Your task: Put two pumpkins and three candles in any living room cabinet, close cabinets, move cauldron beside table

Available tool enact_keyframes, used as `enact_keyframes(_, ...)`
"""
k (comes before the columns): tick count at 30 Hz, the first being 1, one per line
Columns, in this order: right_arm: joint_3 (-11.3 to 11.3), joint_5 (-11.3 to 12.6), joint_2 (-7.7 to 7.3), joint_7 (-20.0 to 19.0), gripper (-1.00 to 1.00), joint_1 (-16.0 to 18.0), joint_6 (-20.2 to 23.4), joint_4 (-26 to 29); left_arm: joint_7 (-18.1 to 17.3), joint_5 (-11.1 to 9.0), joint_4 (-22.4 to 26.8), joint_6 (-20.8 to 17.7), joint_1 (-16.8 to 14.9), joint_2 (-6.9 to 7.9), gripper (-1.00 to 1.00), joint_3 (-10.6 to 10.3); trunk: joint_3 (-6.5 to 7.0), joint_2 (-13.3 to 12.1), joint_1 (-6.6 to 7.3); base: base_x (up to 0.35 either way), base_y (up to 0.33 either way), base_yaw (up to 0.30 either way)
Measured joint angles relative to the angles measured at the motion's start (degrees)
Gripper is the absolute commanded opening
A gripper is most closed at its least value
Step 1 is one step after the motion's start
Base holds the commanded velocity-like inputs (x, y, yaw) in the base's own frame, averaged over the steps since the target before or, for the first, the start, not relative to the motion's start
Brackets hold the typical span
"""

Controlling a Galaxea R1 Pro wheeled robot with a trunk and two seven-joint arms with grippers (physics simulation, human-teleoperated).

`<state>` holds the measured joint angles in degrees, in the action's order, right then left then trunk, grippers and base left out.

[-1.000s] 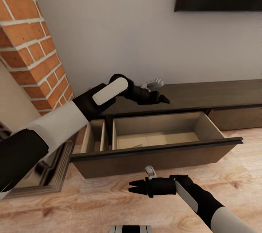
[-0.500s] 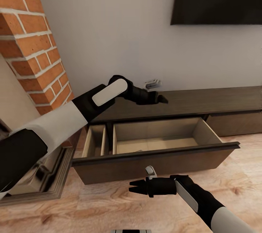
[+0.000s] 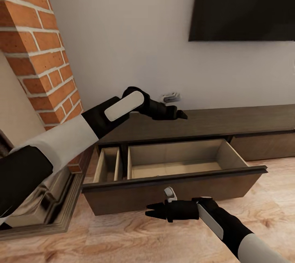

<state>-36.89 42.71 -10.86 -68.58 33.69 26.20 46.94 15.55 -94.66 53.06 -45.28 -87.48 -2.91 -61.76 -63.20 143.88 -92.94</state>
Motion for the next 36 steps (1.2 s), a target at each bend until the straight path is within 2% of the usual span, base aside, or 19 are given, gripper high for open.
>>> enact_keyframes(2, 0.0, 0.0, 0.02, 0.6, 1.00, 0.0, 0.0, 0.0, 0.0, 0.0, -0.1, 0.1, 0.0, 0.00, 1.00, -0.6, 0.44, 0.0, 0.05, 0.000, 0.000, 0.000)
enact_keyframes(13, 0.6, 0.0, 0.11, 1.7, 1.00, 0.0, -0.1, -1.1, 0.1, 0.1, -0.4, 0.1, 0.0, 0.09, 1.00, -1.2, 2.88, -0.2, 0.34, 0.000, 0.000, 0.000)
enact_keyframes(17, 1.6, -0.1, 0.11, 4.0, 1.00, 0.0, -0.8, -1.6, 0.1, 0.0, -0.6, 0.3, 0.0, 0.15, 1.00, -2.6, 3.77, -0.2, 0.44, 0.000, 0.000, 0.000)
enact_keyframes(19, 1.8, -0.1, 0.15, 5.4, 1.00, 0.0, -1.4, -1.8, 0.1, 0.0, -0.7, 1.2, 0.0, 0.28, 1.00, -3.2, 3.78, -0.2, 0.43, 0.000, 0.000, 0.000)
enact_keyframes(21, 1.9, -0.1, 0.20, 6.7, 1.00, 0.0, -2.0, -2.4, 0.1, 0.0, -0.7, 2.5, 0.0, 0.39, 1.00, -4.2, 3.77, -0.2, 0.43, 0.000, 0.000, 0.000)
enact_keyframes(23, 2.1, -0.1, 0.31, 7.6, 1.00, 0.0, -3.0, -3.9, 0.1, -0.2, -0.8, 3.6, 0.0, 0.53, 1.00, -6.2, 3.99, -0.2, 0.46, 0.000, 0.000, 0.000)
enact_keyframes(27, 2.2, -0.1, 0.38, 8.2, 1.00, 0.0, -4.7, -6.5, 0.1, -0.4, -0.8, 4.2, 0.0, 0.75, 1.00, -7.9, 4.88, -0.3, 0.57, 0.000, 0.000, 0.000)
enact_keyframes(36, 3.2, 0.0, 0.36, 10.4, 1.00, 0.0, -7.1, -8.2, 0.4, -0.5, -0.9, 4.6, 0.0, 0.96, 1.00, -8.6, 6.87, -0.4, 0.80, 0.000, 0.000, 0.000)
